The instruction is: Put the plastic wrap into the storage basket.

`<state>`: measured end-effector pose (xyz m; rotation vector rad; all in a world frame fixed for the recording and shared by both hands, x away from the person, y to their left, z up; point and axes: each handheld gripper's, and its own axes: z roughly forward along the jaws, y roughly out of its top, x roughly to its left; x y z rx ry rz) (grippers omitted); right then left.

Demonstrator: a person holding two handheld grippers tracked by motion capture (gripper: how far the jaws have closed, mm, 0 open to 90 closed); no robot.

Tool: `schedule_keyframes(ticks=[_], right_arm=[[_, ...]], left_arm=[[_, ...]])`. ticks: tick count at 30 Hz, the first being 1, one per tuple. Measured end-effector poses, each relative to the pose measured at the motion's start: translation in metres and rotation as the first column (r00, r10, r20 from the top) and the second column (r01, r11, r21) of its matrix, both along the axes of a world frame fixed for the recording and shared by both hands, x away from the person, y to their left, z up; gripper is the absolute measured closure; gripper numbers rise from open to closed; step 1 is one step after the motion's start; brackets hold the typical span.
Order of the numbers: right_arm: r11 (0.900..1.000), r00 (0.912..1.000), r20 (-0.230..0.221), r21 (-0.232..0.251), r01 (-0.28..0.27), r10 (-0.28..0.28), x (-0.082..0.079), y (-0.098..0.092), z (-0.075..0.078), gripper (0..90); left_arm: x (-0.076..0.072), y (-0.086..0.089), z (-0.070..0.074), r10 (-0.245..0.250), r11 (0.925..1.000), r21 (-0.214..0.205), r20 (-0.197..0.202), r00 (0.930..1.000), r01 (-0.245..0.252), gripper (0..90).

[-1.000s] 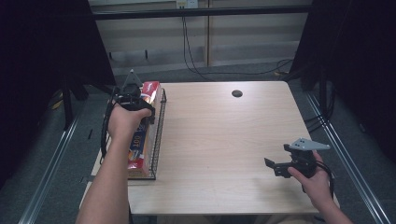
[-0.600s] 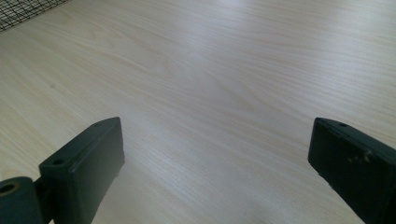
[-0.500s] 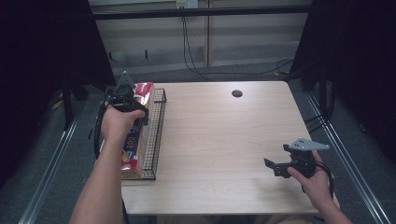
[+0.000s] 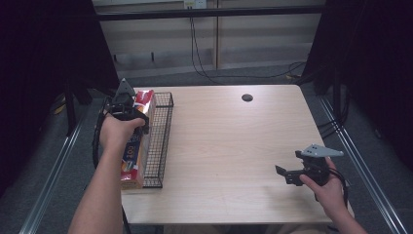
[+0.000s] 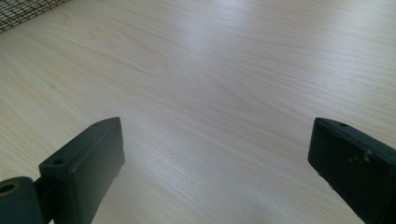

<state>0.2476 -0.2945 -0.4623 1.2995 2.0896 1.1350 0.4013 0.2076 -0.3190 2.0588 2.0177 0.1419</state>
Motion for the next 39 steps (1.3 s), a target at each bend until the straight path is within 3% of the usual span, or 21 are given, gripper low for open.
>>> schedule_keyframes(ticks=[17,39], right_arm=[[0.9999,0.9999,-0.01,0.012,-0.01,0.01,0.0,0.004,0.0,3.4],[0.9999,0.9998,-0.013,0.007,-0.013,0.013,0.0,0.003,0.0,3.5]], left_arm=[[0.004,0.012,-0.024,-0.003,1.0,-0.006,-0.017,0.9998,0.003,44.1],[0.009,0.01,-0.046,-0.03,0.9996,-0.004,-0.053,0.9982,0.03,44.0]])
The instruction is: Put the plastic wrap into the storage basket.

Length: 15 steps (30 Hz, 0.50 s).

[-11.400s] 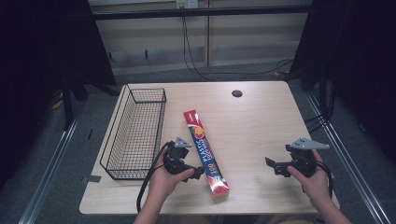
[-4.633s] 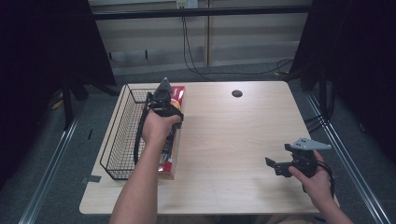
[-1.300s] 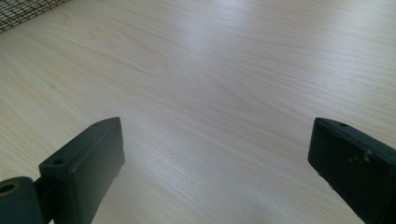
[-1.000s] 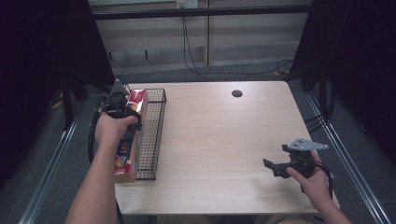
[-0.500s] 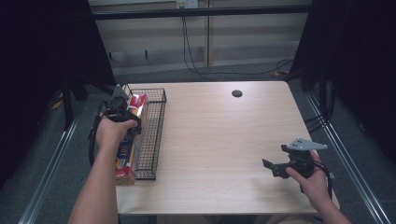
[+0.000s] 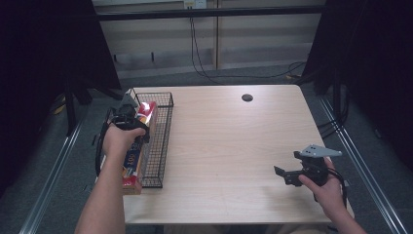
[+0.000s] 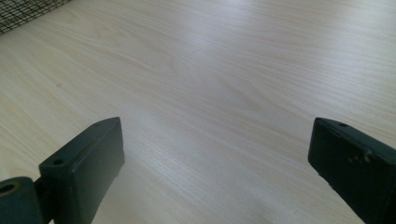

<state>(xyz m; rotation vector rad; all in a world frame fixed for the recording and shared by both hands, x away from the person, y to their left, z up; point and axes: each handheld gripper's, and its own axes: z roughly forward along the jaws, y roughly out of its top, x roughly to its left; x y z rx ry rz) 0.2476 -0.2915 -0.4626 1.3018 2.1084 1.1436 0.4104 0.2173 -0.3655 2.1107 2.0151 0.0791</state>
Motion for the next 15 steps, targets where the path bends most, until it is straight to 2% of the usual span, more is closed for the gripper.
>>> schedule_keyframes(ticks=[15], right_arm=[[1.0,1.0,0.001,0.001,0.004,-0.004,0.0,0.0,0.0,3.5]], left_arm=[[0.002,0.002,-0.015,0.003,1.0,0.009,-0.023,0.9997,-0.003,43.9]])
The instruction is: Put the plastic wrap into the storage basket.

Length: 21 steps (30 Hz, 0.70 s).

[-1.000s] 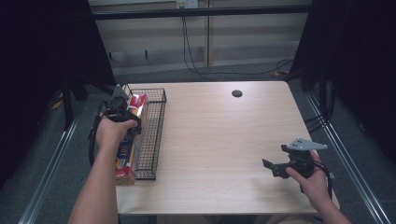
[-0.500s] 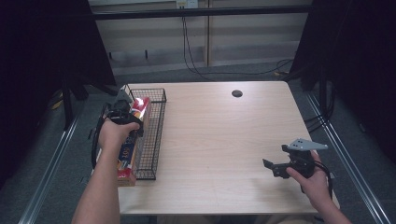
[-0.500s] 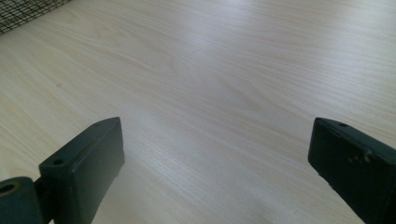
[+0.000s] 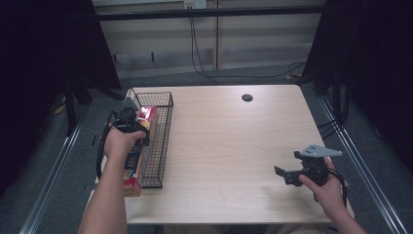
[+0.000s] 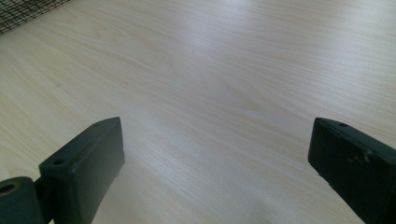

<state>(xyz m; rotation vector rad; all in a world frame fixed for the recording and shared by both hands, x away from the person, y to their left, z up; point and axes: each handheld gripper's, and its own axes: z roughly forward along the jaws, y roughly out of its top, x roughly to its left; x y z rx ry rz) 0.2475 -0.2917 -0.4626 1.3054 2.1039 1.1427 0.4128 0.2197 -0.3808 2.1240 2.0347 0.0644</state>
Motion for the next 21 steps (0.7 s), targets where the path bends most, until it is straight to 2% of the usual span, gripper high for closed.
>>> schedule_keyframes(ticks=[5,12,21], right_arm=[[1.0,1.0,-0.002,-0.004,-0.004,0.004,-0.0005,-0.001,0.0005,3.4],[1.0,1.0,-0.001,-0.003,-0.003,0.003,-0.0005,-0.0006,0.0003,3.4],[1.0,1.0,-0.003,0.0,-0.001,0.001,-0.0004,-0.0001,0.0002,3.5]], left_arm=[[0.0009,0.0004,0.0003,0.002,0.9999,-0.011,-0.003,1.0,-0.002,43.9],[0.0018,0.0006,-0.0012,-0.005,1.0,-0.002,-0.013,0.9999,0.005,43.8],[0.002,0.002,-0.0027,0.009,0.9999,-0.006,-0.007,0.9999,-0.009,43.7]])
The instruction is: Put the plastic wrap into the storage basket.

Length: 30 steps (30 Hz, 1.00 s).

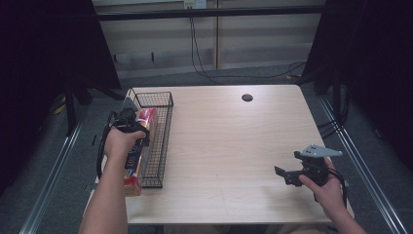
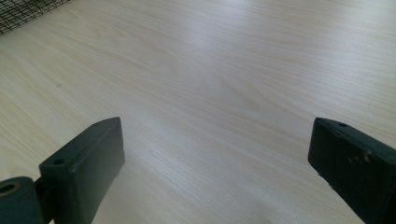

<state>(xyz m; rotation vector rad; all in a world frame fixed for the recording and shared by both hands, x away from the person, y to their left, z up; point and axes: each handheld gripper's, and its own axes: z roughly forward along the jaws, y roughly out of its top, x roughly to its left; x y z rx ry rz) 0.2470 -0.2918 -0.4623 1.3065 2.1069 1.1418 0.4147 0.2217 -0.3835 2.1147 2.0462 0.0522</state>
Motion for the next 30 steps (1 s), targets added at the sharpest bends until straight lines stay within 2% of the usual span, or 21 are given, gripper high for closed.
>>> schedule_keyframes(ticks=[30], right_arm=[[1.0,1.0,-0.002,0.001,-0.002,0.002,0.0004,0.0002,-0.0006,3.5]], left_arm=[[0.0005,-0.0004,-0.0096,0.01,0.9999,0.012,-0.011,0.9999,-0.01,42.7]])
